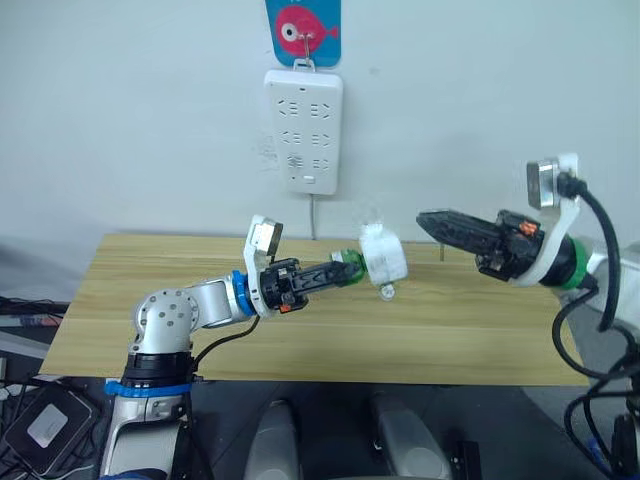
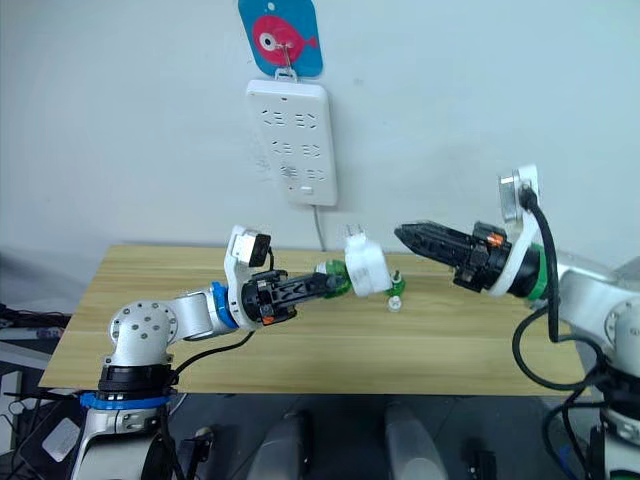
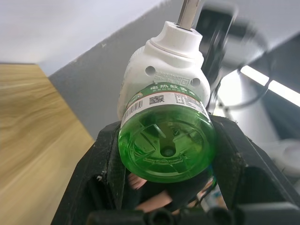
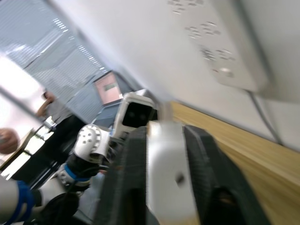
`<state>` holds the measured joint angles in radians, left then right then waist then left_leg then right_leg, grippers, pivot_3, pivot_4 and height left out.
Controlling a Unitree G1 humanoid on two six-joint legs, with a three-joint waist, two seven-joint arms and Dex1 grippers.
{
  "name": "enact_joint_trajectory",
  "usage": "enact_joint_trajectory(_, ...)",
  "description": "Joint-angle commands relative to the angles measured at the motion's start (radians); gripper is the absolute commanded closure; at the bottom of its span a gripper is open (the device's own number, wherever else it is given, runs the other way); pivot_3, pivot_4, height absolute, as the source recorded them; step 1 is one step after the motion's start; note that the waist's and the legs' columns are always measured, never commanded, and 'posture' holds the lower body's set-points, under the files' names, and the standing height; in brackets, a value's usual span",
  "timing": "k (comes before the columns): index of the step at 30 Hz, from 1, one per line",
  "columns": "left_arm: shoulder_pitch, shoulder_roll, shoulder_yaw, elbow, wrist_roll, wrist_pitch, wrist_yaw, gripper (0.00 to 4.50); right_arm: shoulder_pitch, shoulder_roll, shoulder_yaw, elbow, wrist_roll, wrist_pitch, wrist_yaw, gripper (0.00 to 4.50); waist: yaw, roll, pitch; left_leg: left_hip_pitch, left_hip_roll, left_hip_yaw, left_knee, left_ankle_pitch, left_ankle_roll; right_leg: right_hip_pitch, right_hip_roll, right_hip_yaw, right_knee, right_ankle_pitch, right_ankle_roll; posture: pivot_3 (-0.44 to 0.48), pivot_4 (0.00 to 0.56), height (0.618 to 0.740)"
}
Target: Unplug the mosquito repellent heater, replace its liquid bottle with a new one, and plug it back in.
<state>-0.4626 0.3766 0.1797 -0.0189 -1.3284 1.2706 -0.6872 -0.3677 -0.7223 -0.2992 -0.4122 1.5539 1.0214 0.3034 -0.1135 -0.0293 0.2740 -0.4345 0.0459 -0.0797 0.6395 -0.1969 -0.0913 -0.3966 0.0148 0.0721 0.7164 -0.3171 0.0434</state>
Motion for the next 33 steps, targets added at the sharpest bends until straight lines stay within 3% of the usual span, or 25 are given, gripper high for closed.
enact_joint_trajectory(1, -0.022, -0.029, 0.061, 0.029, -0.151, 0.028, 0.096, 2.24, 0.074, 0.045, -0.041, -0.065, -0.065, -0.096, -0.032, 1.83, -0.001, 0.0, 0.0, 0.0, 0.0, 0.0, 0.0, 0.0, 0.0, 0.0, 0.0, 0.0, 0.0, 0.0, 0.0, -0.22, 0.208, 0.725)
enact_joint_trajectory(6, -0.014, -0.054, 0.058, 0.074, -0.355, 0.033, 0.276, 2.24, 0.172, 0.23, 0.0, -0.099, -0.05, -0.201, -0.135, 0.01, -0.004, 0.0, 0.0, 0.001, 0.001, 0.0, 0.001, 0.0, 0.0, 0.001, 0.001, 0.0, 0.001, -0.001, 0.001, -0.225, 0.205, 0.725)
enact_joint_trajectory(16, 0.01, -0.091, 0.002, 0.055, -0.626, -0.116, 0.541, 2.24, 0.18, 0.396, 0.136, -0.154, -0.003, -0.269, -0.218, 0.0, -0.002, 0.001, 0.0, 0.001, 0.001, 0.0, 0.001, 0.0, 0.0, 0.001, 0.0, 0.0, 0.001, 0.0, 0.0, -0.218, 0.201, 0.725)
enact_joint_trajectory(27, 0.033, -0.165, -0.009, 0.007, -0.644, -0.146, 0.59, 2.24, 0.074, 0.523, 0.248, -0.121, -0.089, -0.337, -0.255, 0.0, -0.002, 0.001, -0.001, 0.001, 0.0, 0.0, 0.0, 0.0, 0.0, 0.001, 0.001, 0.0, 0.0, 0.0, 0.0, -0.221, 0.196, 0.725)
enact_joint_trajectory(33, 0.033, -0.184, 0.013, -0.005, -0.644, -0.157, 0.593, 2.24, 0.081, 0.523, 0.243, -0.087, -0.115, -0.338, -0.242, 0.0, -0.001, 0.001, -0.001, 0.001, 0.0, 0.0, 0.0, 0.0, 0.0, 0.001, 0.001, 0.0, 0.0, 0.0, 0.0, -0.21, 0.19, 0.725)
